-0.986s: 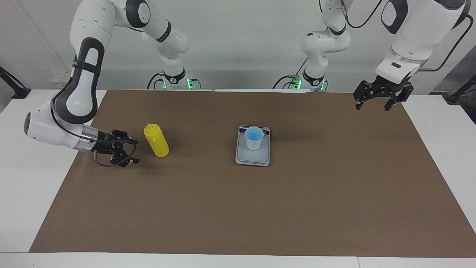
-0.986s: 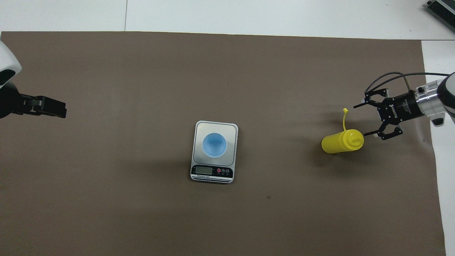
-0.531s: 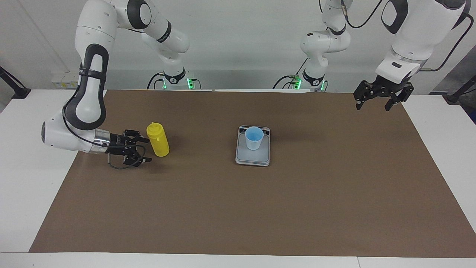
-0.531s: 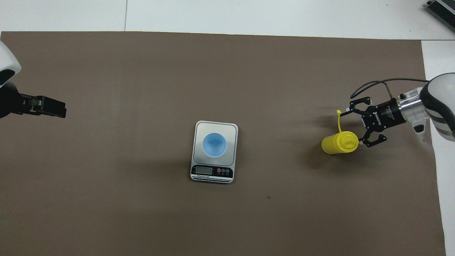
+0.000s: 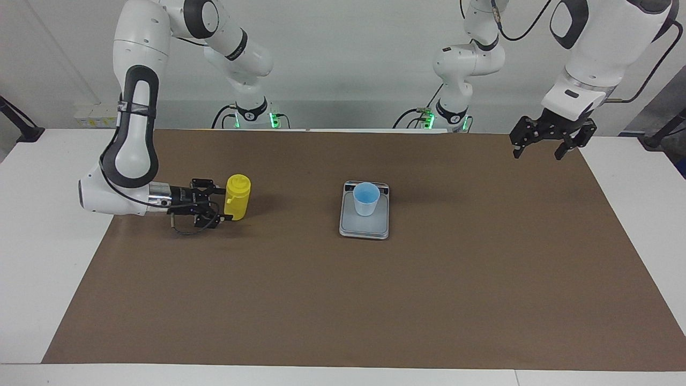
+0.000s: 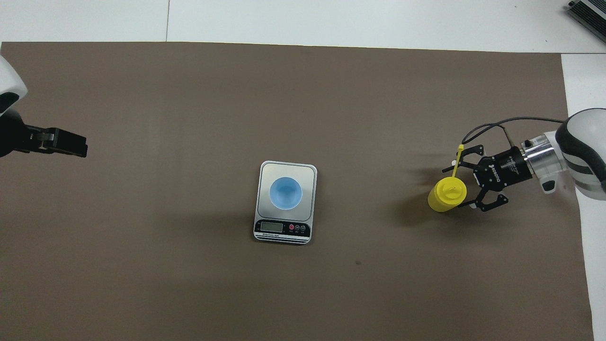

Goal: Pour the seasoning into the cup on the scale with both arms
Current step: 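Lift the yellow bottle with the right gripper over the cup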

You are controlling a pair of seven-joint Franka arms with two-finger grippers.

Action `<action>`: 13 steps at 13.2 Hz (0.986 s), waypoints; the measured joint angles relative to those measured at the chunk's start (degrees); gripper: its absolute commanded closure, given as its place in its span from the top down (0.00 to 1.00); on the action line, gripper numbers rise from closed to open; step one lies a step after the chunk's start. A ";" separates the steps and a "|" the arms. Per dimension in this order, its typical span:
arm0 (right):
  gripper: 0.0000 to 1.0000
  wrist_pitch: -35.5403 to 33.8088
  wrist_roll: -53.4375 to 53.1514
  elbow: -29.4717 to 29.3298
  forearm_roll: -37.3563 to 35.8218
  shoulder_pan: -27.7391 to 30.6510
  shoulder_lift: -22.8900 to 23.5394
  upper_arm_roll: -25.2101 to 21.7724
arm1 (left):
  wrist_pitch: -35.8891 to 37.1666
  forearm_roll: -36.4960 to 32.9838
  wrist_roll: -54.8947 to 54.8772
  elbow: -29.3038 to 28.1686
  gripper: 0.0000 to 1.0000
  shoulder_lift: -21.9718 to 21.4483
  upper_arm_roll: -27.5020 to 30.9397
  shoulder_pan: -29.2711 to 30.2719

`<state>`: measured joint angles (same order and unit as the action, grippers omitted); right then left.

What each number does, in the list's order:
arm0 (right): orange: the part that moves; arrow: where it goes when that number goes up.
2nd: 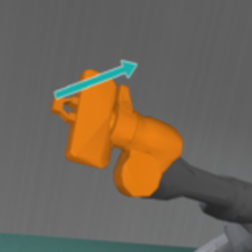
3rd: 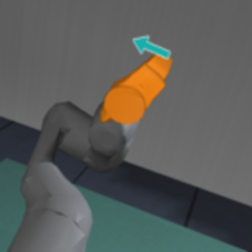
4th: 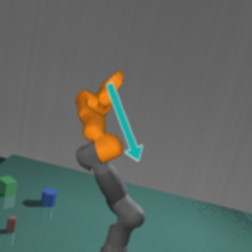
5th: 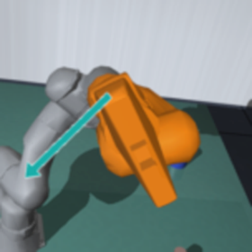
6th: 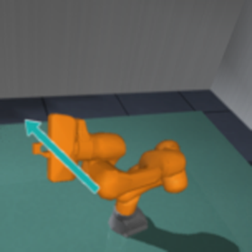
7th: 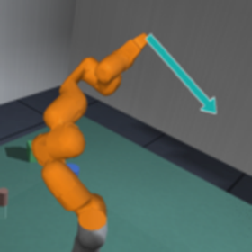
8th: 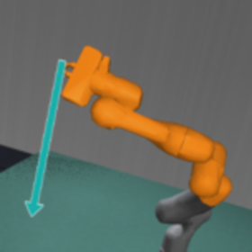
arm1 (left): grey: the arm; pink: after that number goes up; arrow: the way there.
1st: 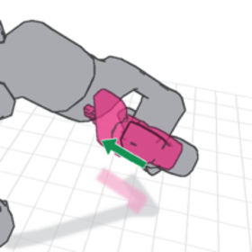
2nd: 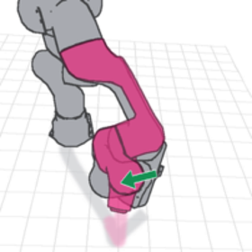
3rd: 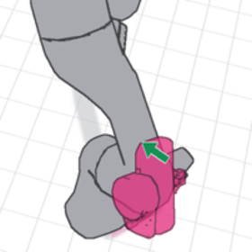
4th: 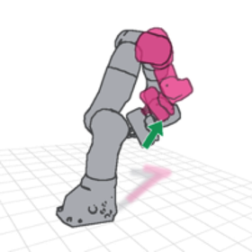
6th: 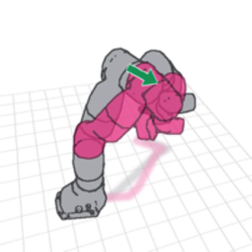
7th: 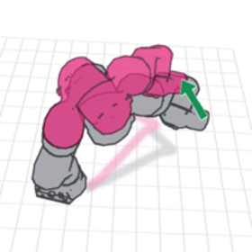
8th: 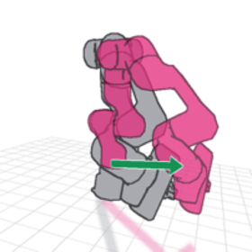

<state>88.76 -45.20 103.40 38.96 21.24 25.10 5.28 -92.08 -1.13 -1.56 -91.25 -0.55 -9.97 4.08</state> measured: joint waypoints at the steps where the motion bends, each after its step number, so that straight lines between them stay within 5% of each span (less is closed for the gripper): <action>1: 0.96 -0.92 0.36 0.20 0.00 0.39 -0.25 -0.05 | 0.22 0.00 -0.02 0.00 1.00 0.00 0.04 0.02; 4: 0.93 -1.00 2.68 2.45 0.02 0.60 -0.93 -0.05 | 0.63 0.00 -0.08 -0.40 1.00 -0.01 0.04 0.02; 5: 0.63 -0.37 3.48 3.75 0.03 0.61 -1.20 -0.05 | 0.81 0.00 -0.08 -0.73 1.00 -0.05 0.04 0.04; 6: 0.10 0.11 4.15 4.65 0.04 0.61 -1.37 -0.05 | 0.90 0.00 -0.08 -0.95 1.00 -0.09 0.06 0.11; 7: 0.00 0.17 5.64 5.16 0.09 0.59 -1.46 -0.02 | 0.97 0.00 -0.08 -1.33 1.00 -0.28 0.14 0.20; 10: 0.00 1.67 6.74 5.41 0.10 -1.66 -3.15 0.08 | 0.98 0.90 -0.09 -2.38 1.00 -1.03 0.22 0.92; 13: 0.00 9.54 -4.59 5.44 0.10 -7.16 -7.48 0.18 | 0.99 1.04 -0.13 -2.48 1.00 -1.24 0.19 1.14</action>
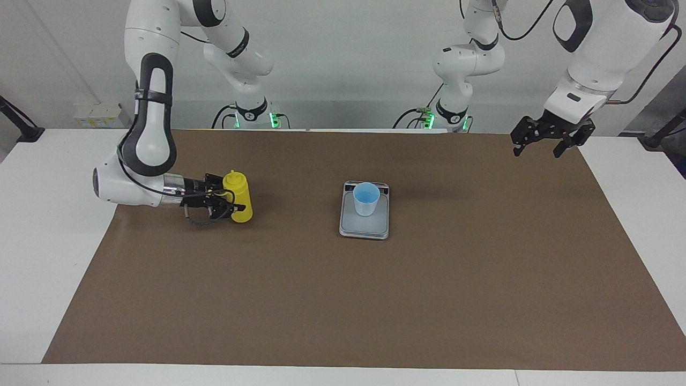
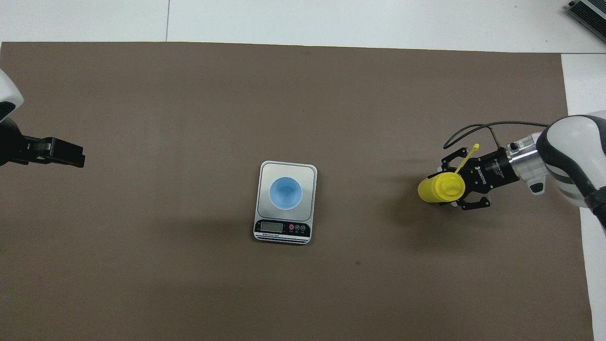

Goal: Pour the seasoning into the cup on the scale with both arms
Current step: 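Lift the yellow bottle with the right gripper over the cup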

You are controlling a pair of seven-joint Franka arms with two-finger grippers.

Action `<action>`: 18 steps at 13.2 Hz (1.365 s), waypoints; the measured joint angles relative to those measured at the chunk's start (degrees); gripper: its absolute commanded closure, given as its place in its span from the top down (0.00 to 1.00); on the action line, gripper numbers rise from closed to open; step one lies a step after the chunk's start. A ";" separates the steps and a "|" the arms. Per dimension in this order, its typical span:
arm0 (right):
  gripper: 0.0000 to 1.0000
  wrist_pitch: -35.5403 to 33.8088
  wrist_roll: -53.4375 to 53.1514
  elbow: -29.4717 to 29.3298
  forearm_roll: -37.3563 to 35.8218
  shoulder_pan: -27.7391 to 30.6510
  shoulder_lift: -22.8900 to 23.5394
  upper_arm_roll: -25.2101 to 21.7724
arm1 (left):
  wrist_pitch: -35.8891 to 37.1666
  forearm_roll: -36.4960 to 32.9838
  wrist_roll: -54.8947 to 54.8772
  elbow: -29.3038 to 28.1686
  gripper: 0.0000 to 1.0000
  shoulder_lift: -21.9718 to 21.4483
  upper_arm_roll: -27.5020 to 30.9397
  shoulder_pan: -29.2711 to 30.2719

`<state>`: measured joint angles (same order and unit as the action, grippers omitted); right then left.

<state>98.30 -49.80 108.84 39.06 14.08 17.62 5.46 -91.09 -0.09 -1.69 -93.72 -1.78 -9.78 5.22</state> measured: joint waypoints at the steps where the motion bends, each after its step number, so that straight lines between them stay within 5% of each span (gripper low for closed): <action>1: 0.00 2.96 -4.33 -0.01 -0.02 -2.61 -1.65 0.05 | 0.00 0.00 0.00 0.00 1.00 -0.03 -0.03 0.00; 4: 0.00 14.25 -19.58 -0.59 -5.67 -12.22 -5.30 0.18 | 0.00 0.01 -0.04 0.00 1.00 -0.09 -0.09 0.01; 10: 0.00 31.16 -47.29 -4.18 -35.55 -30.41 -4.97 0.35 | 0.00 0.01 -1.75 0.00 1.00 -0.32 -0.09 0.10; 18: 0.00 34.37 -55.33 -4.43 -75.29 -40.42 -4.46 0.36 | 0.00 0.01 -1.75 -0.08 1.00 -0.32 -0.09 0.11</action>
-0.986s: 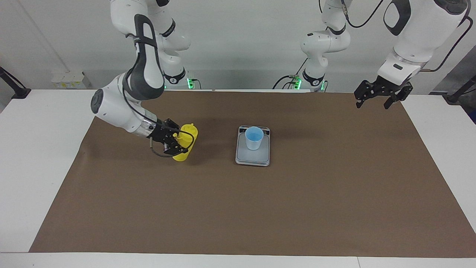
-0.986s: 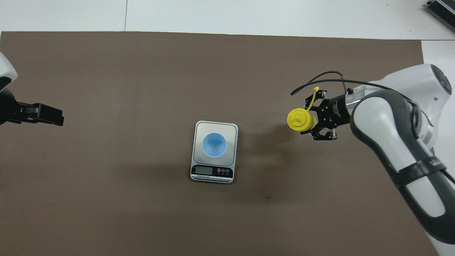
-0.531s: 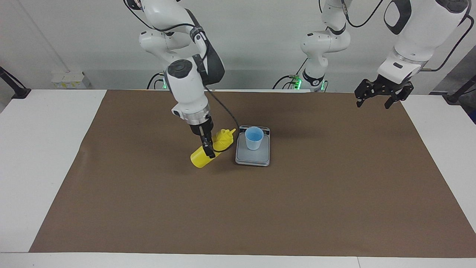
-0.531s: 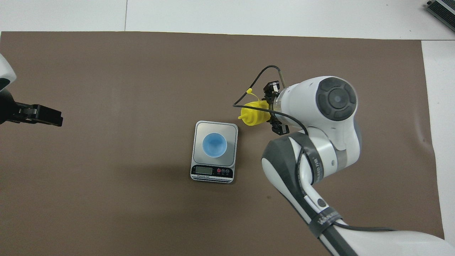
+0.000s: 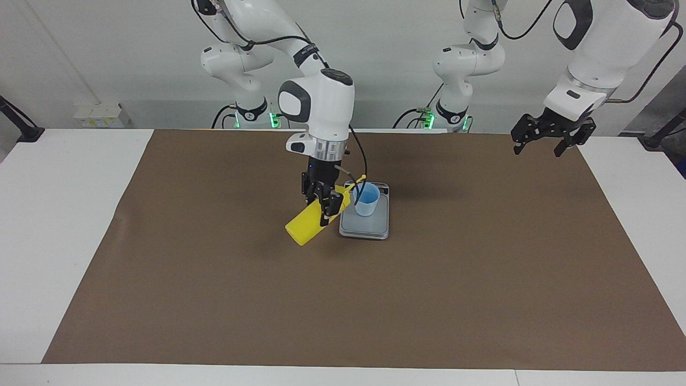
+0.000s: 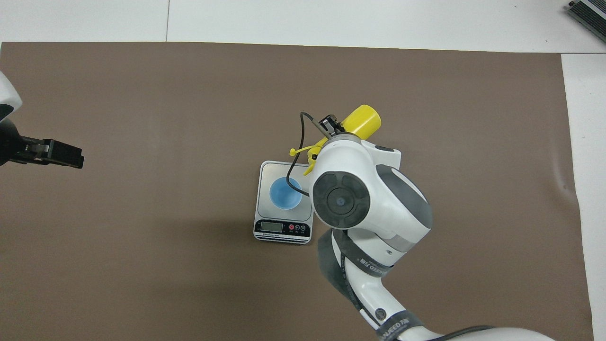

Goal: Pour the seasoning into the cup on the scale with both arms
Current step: 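Tilt the yellow bottle nozzle-down into the blue cup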

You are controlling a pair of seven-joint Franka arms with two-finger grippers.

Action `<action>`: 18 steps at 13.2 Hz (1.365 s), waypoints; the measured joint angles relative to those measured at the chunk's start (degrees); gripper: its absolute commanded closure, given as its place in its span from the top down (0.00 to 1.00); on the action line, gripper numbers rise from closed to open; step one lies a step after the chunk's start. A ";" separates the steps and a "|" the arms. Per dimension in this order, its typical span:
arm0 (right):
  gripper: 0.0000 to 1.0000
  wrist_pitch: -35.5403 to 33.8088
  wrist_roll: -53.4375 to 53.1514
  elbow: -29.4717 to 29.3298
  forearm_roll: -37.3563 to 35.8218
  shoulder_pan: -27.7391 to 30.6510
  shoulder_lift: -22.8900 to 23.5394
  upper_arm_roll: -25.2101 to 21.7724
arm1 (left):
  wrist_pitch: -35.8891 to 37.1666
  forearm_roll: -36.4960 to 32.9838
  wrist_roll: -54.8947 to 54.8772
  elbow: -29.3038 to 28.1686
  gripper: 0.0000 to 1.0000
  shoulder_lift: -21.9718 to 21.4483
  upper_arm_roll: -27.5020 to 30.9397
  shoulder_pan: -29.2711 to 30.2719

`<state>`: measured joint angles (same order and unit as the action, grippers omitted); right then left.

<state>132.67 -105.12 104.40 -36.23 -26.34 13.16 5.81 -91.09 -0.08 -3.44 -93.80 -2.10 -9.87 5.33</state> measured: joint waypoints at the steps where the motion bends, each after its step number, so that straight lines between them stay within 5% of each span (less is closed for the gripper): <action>1: 0.00 1.14 -0.63 0.09 -3.65 -0.93 0.06 0.01 | 0.00 0.00 0.00 -0.01 1.00 0.00 0.00 0.00; 14: 0.00 5.80 -21.99 4.04 -47.68 -7.97 1.05 0.07 | 0.00 0.00 0.00 -0.06 1.00 0.00 0.00 0.00; 18: 0.00 4.18 -23.99 4.34 -55.50 -10.01 3.65 0.06 | 0.00 0.00 0.00 -0.08 1.00 0.00 0.00 0.00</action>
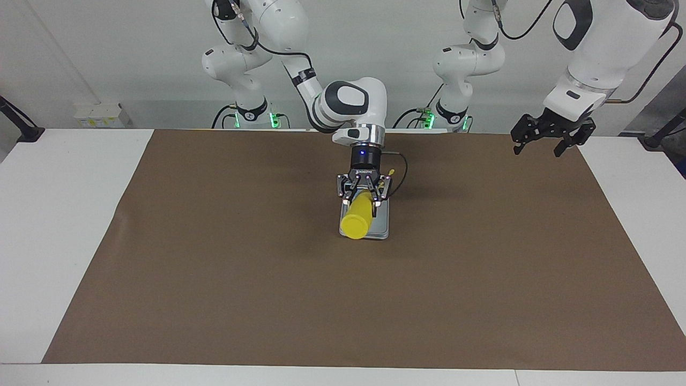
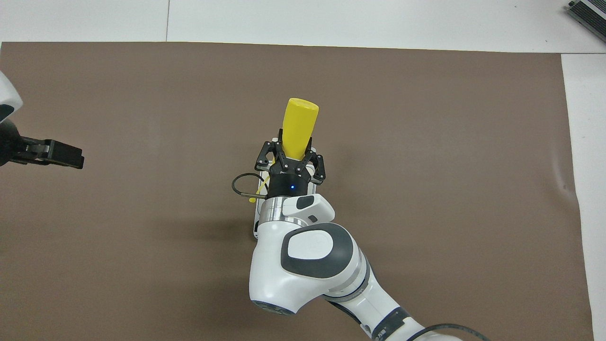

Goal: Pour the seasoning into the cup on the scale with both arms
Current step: 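Tilt the yellow bottle nozzle-down into the blue cup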

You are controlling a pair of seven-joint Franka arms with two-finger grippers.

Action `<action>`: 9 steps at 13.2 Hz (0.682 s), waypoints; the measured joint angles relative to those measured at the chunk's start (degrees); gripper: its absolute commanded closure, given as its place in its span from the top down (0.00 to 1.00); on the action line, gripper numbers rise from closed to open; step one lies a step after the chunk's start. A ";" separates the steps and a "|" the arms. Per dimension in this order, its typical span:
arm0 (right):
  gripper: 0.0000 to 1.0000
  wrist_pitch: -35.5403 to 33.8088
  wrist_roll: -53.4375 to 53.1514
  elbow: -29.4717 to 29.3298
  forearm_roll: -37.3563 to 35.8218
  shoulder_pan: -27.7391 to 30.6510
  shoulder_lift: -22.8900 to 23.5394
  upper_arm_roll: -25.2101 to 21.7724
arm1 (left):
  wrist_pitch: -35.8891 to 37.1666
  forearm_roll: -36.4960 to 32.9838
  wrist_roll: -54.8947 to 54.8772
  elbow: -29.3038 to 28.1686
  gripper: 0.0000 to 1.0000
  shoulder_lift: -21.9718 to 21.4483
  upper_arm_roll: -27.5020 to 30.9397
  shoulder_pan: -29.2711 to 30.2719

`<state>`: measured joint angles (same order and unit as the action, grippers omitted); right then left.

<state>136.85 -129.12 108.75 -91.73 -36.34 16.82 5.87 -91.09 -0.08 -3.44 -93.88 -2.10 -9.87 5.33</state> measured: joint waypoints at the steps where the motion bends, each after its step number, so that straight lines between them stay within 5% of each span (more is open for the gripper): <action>1: 0.00 -0.54 0.00 0.00 -0.68 -0.39 0.07 0.00 | 0.00 0.00 0.00 -0.01 1.00 0.00 0.00 0.00; 9: 0.00 -1.13 -0.06 -1.18 -1.11 -0.48 -0.05 -0.20 | 0.00 0.00 0.00 -0.05 1.00 0.00 -0.01 0.00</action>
<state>135.72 -129.18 107.57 -92.84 -36.83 16.77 5.67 -91.09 -0.08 -3.44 -93.93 -2.10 -9.89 5.34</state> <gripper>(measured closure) 0.366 0.000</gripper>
